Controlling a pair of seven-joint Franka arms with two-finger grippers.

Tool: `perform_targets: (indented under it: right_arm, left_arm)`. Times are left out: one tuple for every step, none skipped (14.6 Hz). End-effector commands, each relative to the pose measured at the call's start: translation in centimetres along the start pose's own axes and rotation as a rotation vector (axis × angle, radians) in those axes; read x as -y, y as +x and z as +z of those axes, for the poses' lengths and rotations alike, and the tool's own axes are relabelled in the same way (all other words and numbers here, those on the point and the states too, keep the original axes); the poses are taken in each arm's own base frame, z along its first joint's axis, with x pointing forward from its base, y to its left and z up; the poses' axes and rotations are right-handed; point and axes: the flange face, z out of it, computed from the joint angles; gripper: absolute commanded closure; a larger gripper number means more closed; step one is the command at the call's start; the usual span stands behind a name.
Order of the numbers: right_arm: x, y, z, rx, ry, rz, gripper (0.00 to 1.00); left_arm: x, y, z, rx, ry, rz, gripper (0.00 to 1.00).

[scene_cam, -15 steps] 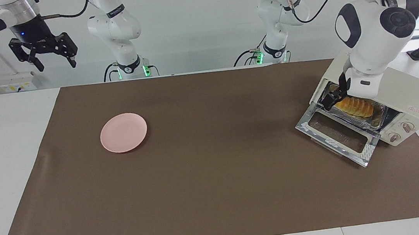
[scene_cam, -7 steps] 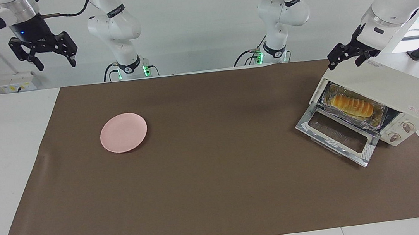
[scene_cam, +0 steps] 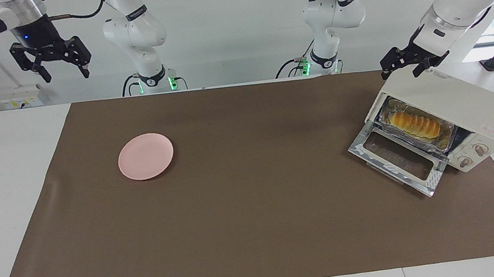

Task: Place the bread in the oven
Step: 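Release the tray and draw the left gripper back from the oven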

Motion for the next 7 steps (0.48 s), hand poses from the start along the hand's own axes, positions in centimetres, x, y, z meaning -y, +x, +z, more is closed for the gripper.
perform_targets:
  right_arm:
    - [0.0,-0.7,-0.2,0.007,-0.007,-0.015,0.00]
    - [0.1,-0.7,-0.2,0.007,-0.005,-0.017,0.00]
    - [0.0,-0.7,-0.2,0.007,-0.007,-0.015,0.00]
    - [0.0,-0.7,-0.2,0.005,-0.005,-0.015,0.00]
    - [-0.1,-0.7,-0.2,0.007,-0.005,-0.014,0.00]
    - [0.0,-0.7,-0.2,0.007,-0.007,-0.015,0.00]
    - [0.0,-0.7,-0.2,0.007,-0.005,-0.015,0.00]
  left_arm:
    - [-0.4,-3.5,-0.3,0.003,-0.017,0.024,0.00]
    - [-0.5,-3.9,-0.4,-0.006,-0.017,0.031,0.00]
    - [-0.5,-3.7,-0.4,-0.011,-0.017,0.033,0.00]
    - [-0.6,-3.6,-0.3,-0.010,-0.008,0.034,0.00]
    - [-1.1,-3.5,-0.3,-0.011,0.009,0.046,0.00]
    - [-1.4,-3.3,-0.1,-0.012,0.020,0.056,0.00]
    - [-1.2,-2.8,0.0,-0.010,0.024,0.053,0.00]
